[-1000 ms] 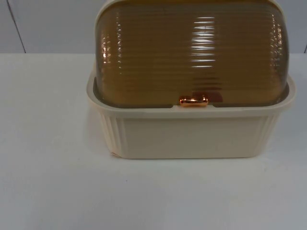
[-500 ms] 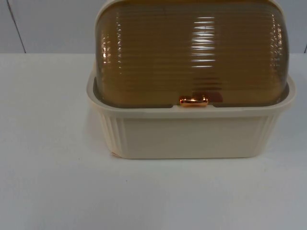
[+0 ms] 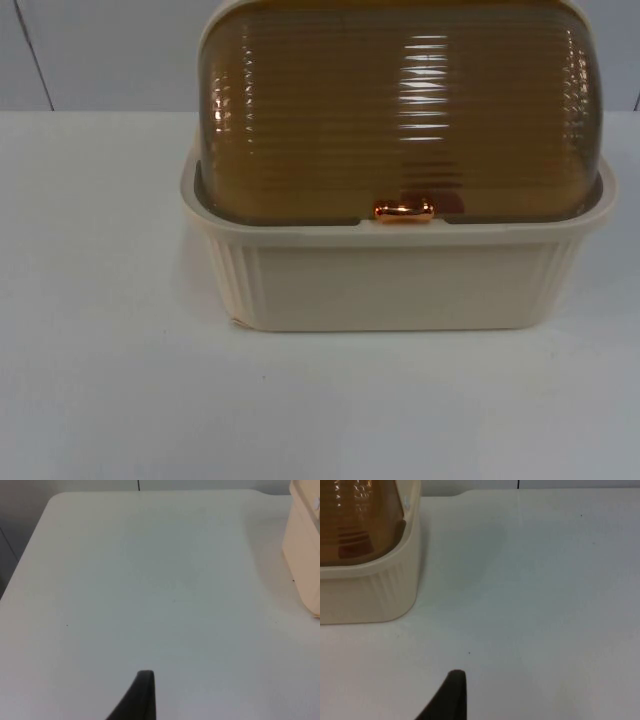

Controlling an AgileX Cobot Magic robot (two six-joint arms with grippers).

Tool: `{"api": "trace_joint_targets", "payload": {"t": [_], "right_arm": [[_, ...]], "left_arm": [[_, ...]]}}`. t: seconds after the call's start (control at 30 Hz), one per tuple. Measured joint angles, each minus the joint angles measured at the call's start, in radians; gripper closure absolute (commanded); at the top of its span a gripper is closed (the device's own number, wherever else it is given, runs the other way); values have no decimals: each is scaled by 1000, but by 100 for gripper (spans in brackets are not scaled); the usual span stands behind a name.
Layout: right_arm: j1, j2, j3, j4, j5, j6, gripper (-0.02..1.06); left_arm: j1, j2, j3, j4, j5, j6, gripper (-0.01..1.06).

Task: Open the box lid with the left hand, place the block into the box with the right hand, then close the box lid with the left hand.

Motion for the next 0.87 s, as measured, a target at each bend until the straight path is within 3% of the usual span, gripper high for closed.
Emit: {"api": "trace_joint_targets", "payload": {"t": [0.87], "right_arm": [[2, 0, 0, 0, 0, 0, 0]], "left_arm": [[0, 0, 0, 0, 0, 0, 0]]}}
